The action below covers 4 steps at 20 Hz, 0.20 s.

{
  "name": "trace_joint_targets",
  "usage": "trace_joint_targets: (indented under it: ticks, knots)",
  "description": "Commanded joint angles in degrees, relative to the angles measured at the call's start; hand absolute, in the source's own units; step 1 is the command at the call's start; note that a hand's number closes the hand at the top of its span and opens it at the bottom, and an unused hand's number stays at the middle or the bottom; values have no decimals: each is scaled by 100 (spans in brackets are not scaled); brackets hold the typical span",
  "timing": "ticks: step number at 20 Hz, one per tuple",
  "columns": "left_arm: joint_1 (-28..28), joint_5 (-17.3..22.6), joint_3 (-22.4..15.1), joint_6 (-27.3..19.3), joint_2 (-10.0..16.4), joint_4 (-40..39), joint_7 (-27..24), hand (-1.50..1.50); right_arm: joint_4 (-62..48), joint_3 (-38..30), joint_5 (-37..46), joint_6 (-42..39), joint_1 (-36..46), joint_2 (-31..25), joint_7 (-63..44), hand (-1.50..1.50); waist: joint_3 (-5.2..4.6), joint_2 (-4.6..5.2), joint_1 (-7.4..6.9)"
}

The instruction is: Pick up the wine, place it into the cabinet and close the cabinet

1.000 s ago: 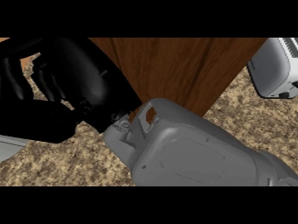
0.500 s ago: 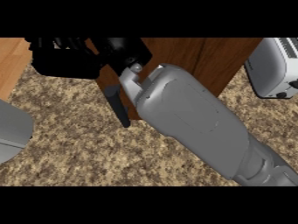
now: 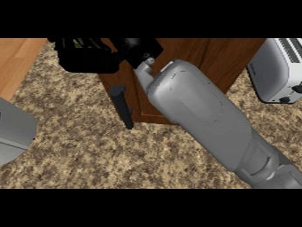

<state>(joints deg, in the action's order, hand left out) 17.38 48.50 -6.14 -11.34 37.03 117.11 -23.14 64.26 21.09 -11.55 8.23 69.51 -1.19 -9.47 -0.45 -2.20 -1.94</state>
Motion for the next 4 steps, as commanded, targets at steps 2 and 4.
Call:
trace_joint_targets:
  ticks: [2,4]
  knots:
    - [-67,-54,-16,45,-68,-160,9,-150,-924,-341,226,55,95,-448,-37,150,33,286,63]
    - [97,-60,-76,89,-70,104,26,-150,-919,-440,201,55,29,-487,80,150,38,266,-11]
